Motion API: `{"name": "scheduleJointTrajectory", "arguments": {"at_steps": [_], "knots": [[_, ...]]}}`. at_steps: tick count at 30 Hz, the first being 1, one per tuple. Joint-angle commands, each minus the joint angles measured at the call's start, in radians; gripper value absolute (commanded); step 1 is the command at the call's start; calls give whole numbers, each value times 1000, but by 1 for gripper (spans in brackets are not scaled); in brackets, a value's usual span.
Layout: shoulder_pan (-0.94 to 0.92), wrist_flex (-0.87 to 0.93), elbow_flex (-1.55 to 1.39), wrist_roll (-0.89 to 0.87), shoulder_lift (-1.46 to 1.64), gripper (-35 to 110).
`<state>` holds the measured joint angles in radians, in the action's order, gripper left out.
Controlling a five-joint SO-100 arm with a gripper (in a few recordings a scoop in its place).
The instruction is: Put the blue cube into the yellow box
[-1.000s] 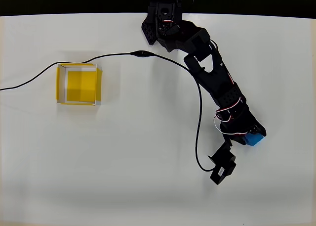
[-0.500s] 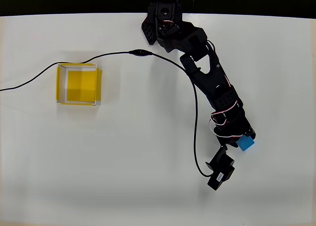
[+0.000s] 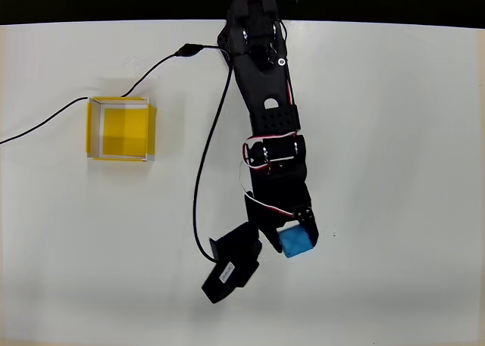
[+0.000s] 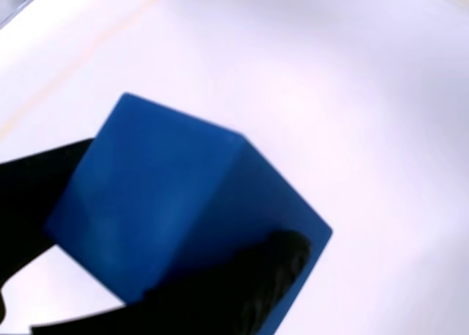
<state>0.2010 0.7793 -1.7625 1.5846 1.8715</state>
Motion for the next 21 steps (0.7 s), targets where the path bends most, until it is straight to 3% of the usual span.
{"name": "scheduleJointTrajectory", "arguments": {"at_steps": [1,12,21], "knots": [[-163,67,-61,37,273,16],[-676,87,-331,130,456,15],[-946,-28,-437,190,453,15]]}}
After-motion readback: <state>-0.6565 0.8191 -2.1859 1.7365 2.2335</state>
